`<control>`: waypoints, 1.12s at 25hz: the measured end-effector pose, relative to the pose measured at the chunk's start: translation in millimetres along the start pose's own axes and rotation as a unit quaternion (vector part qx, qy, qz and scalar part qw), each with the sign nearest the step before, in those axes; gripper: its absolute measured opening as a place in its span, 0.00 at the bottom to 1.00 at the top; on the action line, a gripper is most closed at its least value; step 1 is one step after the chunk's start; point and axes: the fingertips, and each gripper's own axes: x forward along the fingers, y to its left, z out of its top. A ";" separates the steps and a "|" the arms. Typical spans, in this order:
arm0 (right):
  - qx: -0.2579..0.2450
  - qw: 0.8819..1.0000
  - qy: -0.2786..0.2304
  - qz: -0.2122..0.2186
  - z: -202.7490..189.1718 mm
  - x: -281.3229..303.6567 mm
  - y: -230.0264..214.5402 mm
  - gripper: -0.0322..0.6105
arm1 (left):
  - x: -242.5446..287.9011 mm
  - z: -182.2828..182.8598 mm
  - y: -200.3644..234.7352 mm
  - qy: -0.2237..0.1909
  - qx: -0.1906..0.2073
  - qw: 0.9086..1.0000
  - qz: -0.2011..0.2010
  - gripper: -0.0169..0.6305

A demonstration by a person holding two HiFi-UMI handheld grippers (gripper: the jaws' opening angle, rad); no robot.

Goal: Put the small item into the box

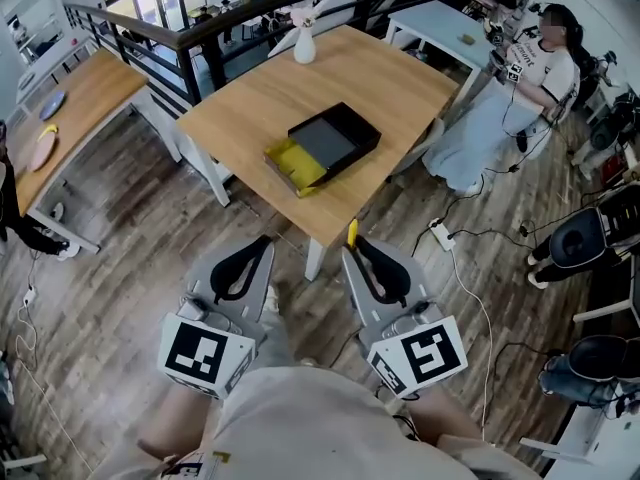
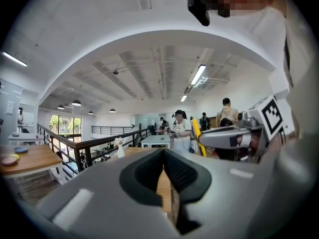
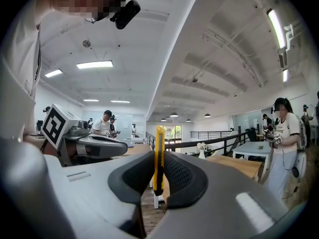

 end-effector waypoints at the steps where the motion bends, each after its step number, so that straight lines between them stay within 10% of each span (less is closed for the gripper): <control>1: 0.000 1.000 0.002 0.001 -2.4 7.6 -1.8 0.14 | 4.2 -3.3 6.1 0.002 -0.001 1.000 0.001 0.03; 28: 0.020 0.995 0.083 -0.050 -23.1 255.5 -80.9 0.14 | 183.7 -35.9 204.8 0.063 -0.029 0.995 -0.076 0.03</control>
